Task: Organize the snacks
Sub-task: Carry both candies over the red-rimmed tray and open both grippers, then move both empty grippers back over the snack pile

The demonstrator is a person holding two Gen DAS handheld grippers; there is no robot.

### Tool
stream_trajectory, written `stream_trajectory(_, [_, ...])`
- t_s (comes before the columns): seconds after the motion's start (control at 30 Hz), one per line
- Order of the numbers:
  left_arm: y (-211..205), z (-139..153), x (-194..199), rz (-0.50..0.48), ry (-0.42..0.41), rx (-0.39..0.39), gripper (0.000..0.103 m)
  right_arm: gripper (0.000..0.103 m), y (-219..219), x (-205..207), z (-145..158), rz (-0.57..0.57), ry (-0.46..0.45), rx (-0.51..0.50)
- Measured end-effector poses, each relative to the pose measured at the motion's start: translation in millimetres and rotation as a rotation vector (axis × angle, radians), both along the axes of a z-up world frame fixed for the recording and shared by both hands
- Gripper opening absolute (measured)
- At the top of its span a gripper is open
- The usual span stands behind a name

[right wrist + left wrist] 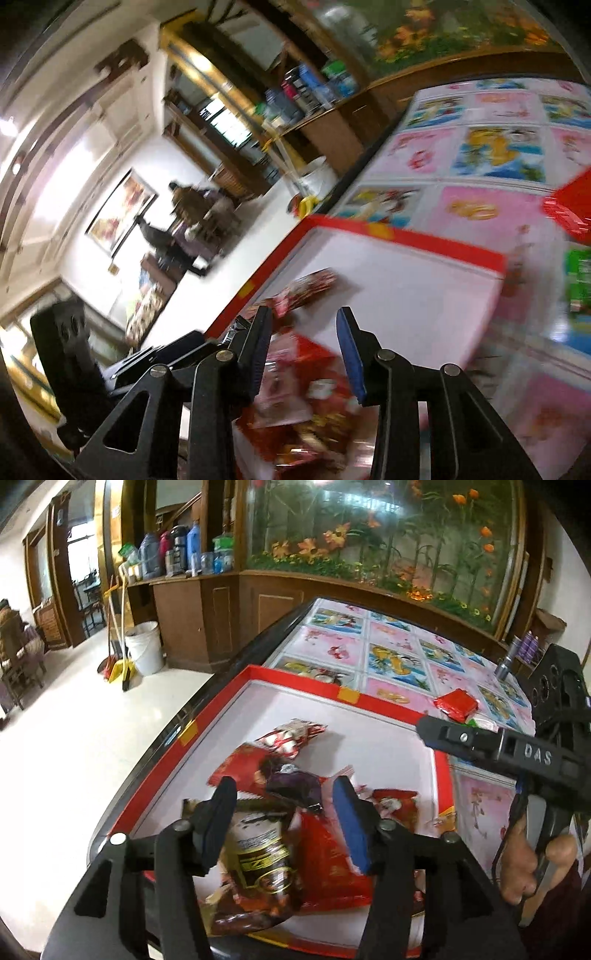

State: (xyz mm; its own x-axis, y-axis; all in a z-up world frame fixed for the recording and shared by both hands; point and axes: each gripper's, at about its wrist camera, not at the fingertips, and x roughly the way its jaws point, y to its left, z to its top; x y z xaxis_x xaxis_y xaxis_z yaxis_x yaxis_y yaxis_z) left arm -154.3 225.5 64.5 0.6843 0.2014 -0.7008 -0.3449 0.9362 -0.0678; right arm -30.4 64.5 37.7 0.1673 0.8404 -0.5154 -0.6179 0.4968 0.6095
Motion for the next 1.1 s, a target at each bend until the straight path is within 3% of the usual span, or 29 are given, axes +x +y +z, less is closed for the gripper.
stream_trajectory(0.27, [-40.2, 8.5, 25.6, -0.105, 0.014, 0.039, 0.054, 0.043, -95.9, 50.9, 8.2, -0.229, 0.002, 0.038])
stream_trajectory(0.33, [-53.9, 10.4, 34.6, -0.143, 0.021, 0.056, 0.058, 0.044, -119.6, 65.0, 9.4, -0.286, 0.009, 0.033])
stream_trajectory(0.47, [-90.6, 14.6, 56.4, -0.244, 0.031, 0.103, 0.062, 0.046, -167.6, 91.3, 3.7, -0.403, 0.061, 0.015])
stream_trajectory(0.53, [-106.1, 16.2, 69.8, -0.294, 0.038, 0.122, 0.07, 0.046, -186.7, 101.6, -1.6, -0.466, 0.089, -0.02])
stream_trajectory(0.63, [-128.9, 16.7, 95.0, -0.346, 0.059, 0.163, 0.071, 0.046, -204.2, 110.9, -6.5, -0.519, 0.114, -0.074])
stream_trajectory(0.77, [-155.3, 12.0, 135.0, -0.408, 0.083, 0.14, 0.071, 0.047, -212.2, 117.2, -11.7, -0.543, 0.11, -0.178])
stream_trajectory(0.93, [-191.3, -3.2, 165.1, -0.503, 0.128, 0.191, 0.071, 0.047, -218.1, 123.0, -22.0, -0.523, 0.162, -0.209])
stream_trajectory(1.1, [-206.2, -18.1, 187.5, -0.567, 0.162, 0.226, 0.07, 0.048, -213.5, 116.6, -21.5, -0.512, 0.125, -0.262])
